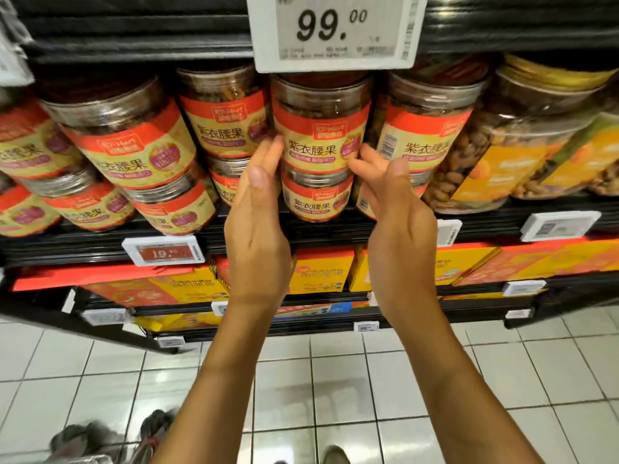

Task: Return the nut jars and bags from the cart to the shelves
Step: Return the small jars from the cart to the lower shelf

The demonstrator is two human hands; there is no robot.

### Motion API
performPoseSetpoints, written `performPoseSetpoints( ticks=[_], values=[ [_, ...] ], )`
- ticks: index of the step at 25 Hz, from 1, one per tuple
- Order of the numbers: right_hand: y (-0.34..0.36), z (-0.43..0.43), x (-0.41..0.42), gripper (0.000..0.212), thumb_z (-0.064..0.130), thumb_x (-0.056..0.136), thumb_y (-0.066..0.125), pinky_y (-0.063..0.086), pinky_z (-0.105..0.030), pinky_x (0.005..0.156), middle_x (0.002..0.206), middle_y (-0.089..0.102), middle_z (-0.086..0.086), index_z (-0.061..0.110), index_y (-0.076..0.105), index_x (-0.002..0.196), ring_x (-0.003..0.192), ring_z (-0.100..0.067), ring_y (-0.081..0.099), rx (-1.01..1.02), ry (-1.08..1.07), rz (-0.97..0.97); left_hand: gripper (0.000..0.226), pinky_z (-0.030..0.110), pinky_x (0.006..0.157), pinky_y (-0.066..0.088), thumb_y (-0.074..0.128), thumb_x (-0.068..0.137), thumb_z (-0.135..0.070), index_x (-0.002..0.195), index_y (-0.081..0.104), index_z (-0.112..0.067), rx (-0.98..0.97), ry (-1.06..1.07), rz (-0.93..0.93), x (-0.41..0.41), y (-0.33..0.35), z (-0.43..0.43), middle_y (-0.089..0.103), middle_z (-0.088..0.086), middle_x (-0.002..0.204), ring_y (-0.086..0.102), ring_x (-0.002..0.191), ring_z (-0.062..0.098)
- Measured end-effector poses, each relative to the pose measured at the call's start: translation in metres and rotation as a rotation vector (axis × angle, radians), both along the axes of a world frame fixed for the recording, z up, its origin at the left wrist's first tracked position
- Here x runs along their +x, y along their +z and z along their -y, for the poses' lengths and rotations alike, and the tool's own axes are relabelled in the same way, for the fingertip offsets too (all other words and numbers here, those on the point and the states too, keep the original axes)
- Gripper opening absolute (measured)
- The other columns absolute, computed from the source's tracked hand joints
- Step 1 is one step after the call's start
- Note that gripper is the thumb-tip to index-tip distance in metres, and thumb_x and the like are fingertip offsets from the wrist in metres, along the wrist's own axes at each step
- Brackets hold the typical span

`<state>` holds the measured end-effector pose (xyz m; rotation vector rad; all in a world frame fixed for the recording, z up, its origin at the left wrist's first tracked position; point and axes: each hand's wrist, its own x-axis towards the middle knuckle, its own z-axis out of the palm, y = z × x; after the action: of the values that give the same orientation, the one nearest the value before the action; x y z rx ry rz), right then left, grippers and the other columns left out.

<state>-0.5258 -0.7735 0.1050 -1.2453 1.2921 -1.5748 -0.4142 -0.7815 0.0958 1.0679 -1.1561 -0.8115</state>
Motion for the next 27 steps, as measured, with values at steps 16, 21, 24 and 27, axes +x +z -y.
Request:
performPoseSetpoints(
  ticks=[16,21,24,27],
  values=[
    [-0.017,-0.016,0.007,0.052,0.045,0.09,0.031,0.041,-0.037,0.105,0.128,0.057,0.004,0.017,0.057,0.124,0.122,-0.009,0.051,0.188,0.058,-0.184,0.026,0.021,0.094,0.045,0.048,0.094,-0.028,0.12,0.054,-0.029,0.284,0.025,-0.041,-0.001,-0.011,-0.039,0.064,-0.003,0.118,0.059,0.113,0.008],
    [0.039,-0.086,0.053,0.028,0.038,0.093,0.034,0.05,-0.037,0.088,0.105,0.062,0.007,0.032,0.06,0.1,0.098,-0.013,0.063,0.145,0.438,-0.298,0.023,0.013,0.067,0.05,0.04,0.097,-0.005,0.098,0.062,-0.01,0.417,0.345,-0.29,0.079,0.05,-0.157,0.065,0.005,0.079,0.062,0.068,0.007],
    [0.067,-0.135,0.109,0.027,0.041,0.092,0.034,0.051,-0.025,0.079,0.103,0.065,0.002,0.036,0.06,0.095,0.087,-0.006,0.065,0.139,0.744,-0.284,0.027,0.012,0.058,0.046,0.038,0.097,-0.002,0.089,0.063,-0.009,0.495,0.564,-0.343,0.116,0.089,-0.251,0.063,0.007,0.073,0.059,0.059,0.006],
    [0.082,-0.19,0.174,0.029,0.045,0.089,0.035,0.047,-0.013,0.074,0.102,0.065,0.008,0.033,0.061,0.095,0.083,-0.005,0.066,0.111,1.046,-0.255,0.028,0.019,0.065,0.051,0.039,0.097,-0.004,0.085,0.064,-0.01,0.495,0.751,-0.438,0.143,0.111,-0.337,0.065,0.005,0.071,0.061,0.06,0.008]
  ],
)
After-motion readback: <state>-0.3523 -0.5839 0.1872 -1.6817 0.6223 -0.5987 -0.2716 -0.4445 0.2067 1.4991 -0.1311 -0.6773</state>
